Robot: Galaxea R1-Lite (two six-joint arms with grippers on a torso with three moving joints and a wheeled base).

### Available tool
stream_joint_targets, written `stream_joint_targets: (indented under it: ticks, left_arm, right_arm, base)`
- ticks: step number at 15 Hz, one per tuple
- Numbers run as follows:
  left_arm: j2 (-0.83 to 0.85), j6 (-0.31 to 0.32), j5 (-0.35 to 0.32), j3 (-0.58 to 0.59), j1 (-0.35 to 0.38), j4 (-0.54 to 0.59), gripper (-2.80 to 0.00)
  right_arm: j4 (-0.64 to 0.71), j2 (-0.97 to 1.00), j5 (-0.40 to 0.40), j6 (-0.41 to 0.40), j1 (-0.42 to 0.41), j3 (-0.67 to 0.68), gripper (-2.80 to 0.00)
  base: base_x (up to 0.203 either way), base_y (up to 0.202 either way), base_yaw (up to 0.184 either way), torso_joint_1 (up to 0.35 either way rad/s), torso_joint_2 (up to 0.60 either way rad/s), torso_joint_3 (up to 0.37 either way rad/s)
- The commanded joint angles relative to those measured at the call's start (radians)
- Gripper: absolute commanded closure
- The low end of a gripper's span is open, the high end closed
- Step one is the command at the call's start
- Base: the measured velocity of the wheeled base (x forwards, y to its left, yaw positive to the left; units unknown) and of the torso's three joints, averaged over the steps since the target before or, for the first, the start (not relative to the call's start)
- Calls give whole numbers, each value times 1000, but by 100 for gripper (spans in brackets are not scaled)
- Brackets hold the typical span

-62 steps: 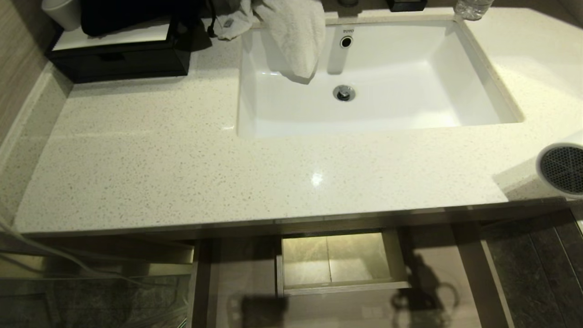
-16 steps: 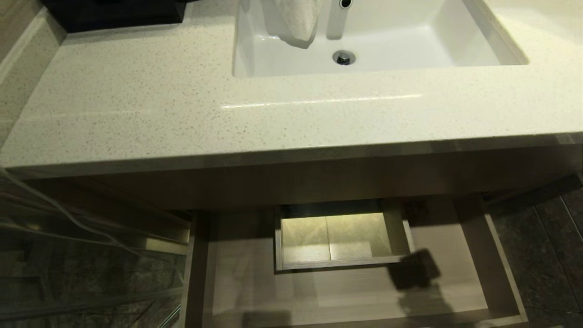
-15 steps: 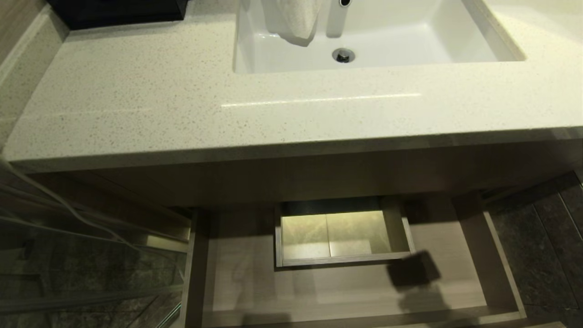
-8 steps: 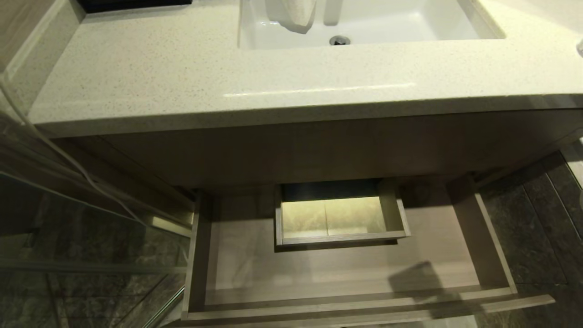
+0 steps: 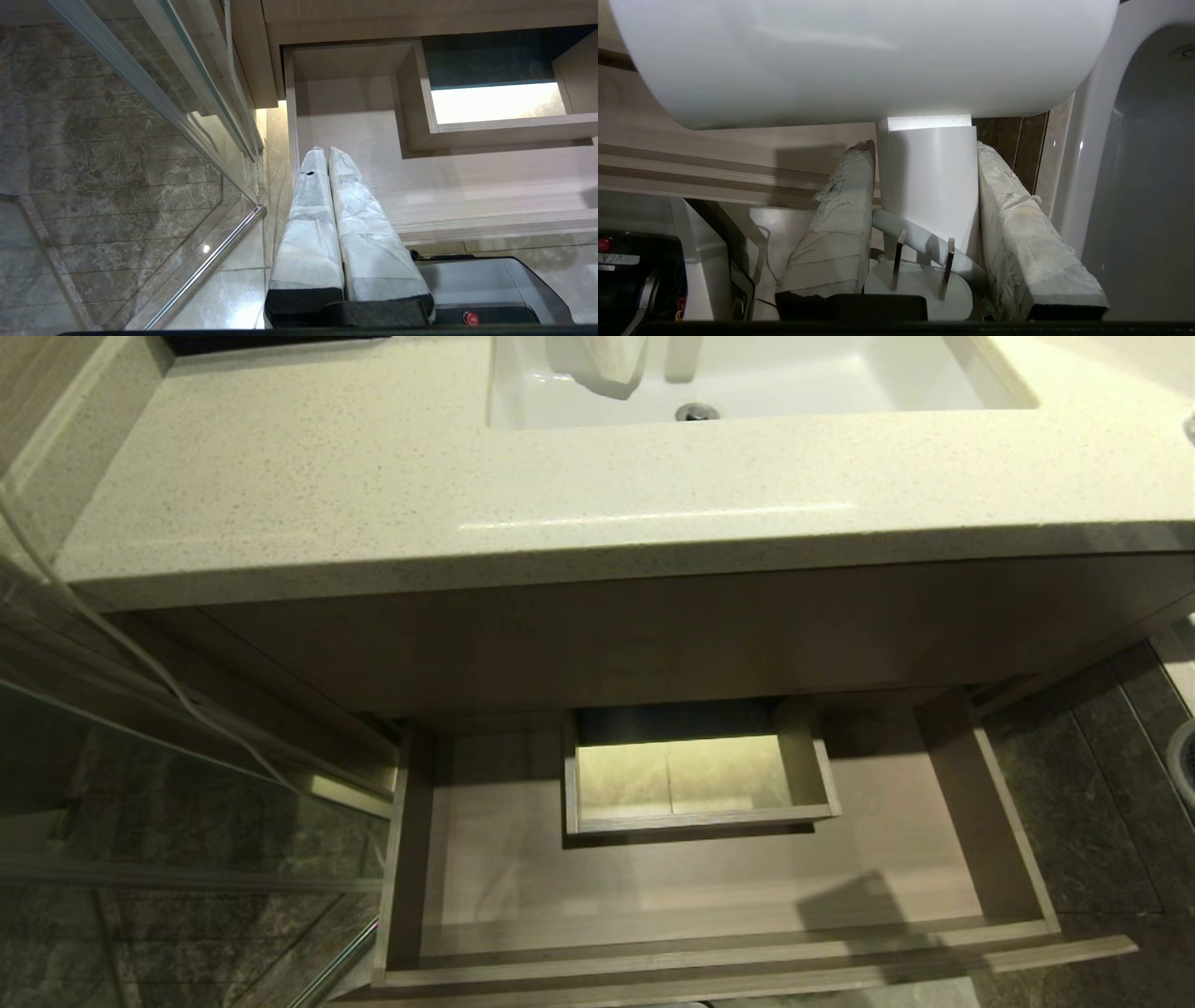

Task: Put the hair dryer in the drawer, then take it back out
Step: Put it into the drawer

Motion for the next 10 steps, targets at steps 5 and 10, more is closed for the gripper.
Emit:
stream_joint_targets:
  ticks: [5, 10]
  left_arm:
    - [0, 0, 0, -1, 0, 0, 0]
    - [0, 0, 0, 0, 0, 0, 0]
  right_arm:
    - [2, 1, 2, -2, -7, 11, 0]
    - [3, 3, 2, -2, -10, 12, 0]
  base:
    - [0, 0, 0, -220, 459, 229]
    - [0, 0, 0, -254, 534, 274]
